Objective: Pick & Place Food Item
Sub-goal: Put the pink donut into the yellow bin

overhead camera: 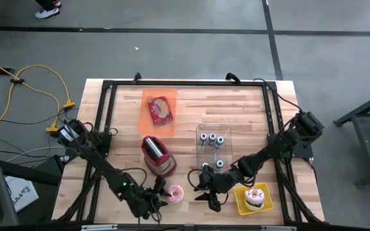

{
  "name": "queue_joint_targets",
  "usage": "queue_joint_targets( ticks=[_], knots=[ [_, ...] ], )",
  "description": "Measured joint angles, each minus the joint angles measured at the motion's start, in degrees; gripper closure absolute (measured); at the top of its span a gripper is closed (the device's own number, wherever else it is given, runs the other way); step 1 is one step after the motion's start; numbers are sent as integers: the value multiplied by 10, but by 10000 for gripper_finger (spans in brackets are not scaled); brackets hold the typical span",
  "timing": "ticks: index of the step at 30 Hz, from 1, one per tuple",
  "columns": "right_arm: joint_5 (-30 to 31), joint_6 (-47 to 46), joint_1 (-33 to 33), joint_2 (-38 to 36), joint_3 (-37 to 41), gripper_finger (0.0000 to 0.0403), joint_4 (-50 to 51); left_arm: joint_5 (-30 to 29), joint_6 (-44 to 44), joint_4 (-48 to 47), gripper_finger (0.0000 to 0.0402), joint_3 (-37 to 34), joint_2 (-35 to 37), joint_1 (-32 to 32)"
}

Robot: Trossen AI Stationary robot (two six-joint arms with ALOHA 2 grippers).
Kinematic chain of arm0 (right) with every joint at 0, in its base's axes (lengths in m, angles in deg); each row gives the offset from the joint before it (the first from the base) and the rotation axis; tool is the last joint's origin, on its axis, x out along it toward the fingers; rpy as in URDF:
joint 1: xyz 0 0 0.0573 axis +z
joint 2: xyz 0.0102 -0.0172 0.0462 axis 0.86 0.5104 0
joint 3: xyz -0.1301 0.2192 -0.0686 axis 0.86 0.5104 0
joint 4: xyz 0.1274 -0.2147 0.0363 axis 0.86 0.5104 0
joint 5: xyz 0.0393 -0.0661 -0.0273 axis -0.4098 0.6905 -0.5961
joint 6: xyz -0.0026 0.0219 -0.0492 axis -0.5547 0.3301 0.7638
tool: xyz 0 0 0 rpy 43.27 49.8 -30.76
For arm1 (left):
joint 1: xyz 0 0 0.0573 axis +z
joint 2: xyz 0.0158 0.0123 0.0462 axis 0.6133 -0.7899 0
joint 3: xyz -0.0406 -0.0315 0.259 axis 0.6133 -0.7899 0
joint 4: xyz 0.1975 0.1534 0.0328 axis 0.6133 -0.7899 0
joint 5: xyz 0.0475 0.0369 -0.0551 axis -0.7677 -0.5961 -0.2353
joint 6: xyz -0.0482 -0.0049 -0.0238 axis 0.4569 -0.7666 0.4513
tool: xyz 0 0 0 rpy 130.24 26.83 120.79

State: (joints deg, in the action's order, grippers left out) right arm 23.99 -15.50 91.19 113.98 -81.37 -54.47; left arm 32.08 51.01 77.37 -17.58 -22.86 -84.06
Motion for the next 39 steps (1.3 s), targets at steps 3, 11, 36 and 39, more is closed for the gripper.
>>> queue_joint_targets(
  ticks=[3,11,36,39],
  knots=[
    [0,0,0,0,0,235,0,16,0,0,221,0,0,5],
    [-2,0,0,0,0,235,1,25,-24,-9,221,-1,-10,8],
    [-2,-2,4,0,0,235,1,86,3,4,221,0,-60,47],
    [-2,-2,5,0,0,235,0,83,1,7,222,0,-61,45]
  ],
)
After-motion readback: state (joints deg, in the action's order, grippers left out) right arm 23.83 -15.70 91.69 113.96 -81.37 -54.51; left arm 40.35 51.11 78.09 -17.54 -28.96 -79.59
